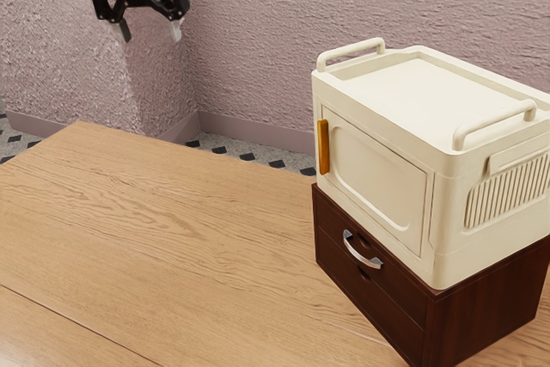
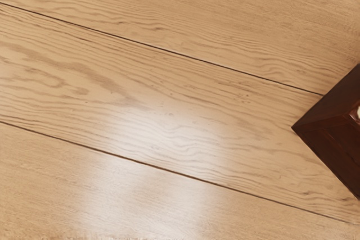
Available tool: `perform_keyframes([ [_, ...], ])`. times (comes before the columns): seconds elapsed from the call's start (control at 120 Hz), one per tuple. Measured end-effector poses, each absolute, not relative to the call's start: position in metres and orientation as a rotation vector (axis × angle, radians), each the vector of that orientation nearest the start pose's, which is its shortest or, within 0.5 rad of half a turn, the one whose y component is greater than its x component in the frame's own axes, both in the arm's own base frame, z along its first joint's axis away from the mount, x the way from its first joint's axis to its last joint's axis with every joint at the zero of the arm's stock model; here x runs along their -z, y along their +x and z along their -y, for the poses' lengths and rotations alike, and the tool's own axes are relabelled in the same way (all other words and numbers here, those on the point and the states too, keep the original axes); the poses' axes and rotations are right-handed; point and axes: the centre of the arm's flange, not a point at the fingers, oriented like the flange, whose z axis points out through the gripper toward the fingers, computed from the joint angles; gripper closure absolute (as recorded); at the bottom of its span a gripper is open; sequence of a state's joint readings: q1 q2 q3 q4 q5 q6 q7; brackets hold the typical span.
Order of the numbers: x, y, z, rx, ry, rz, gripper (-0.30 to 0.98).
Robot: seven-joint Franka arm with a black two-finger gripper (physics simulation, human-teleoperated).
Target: Pull the drawer handle with one arm to open the drawer
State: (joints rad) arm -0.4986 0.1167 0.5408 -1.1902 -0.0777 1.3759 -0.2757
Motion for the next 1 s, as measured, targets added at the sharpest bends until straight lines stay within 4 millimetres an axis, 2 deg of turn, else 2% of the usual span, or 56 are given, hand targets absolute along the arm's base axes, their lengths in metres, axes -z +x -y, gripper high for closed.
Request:
perform_keyframes([
  [0.133,-0.712,0.565,0.023,0.098,-3.099,0.760,0.00],
  [0.217,-0.698,0.572,0.027,0.073,-3.056,0.917,0.00],
  [0.3,-0.660,0.572,0.066,-0.002,-3.043,0.944,0.00],
  [0.342,-0.649,0.571,0.083,-0.007,-3.032,0.952,0.00],
  [0.583,-0.581,0.552,0.147,-0.003,-3.036,1.026,0.00],
  [0.725,-0.555,0.548,0.178,0.038,-3.040,1.065,0.00],
  [0.867,-0.532,0.545,0.195,0.064,-3.034,1.117,0.00],
  [1.0,-0.510,0.546,0.193,0.083,-3.014,1.195,0.00],
])
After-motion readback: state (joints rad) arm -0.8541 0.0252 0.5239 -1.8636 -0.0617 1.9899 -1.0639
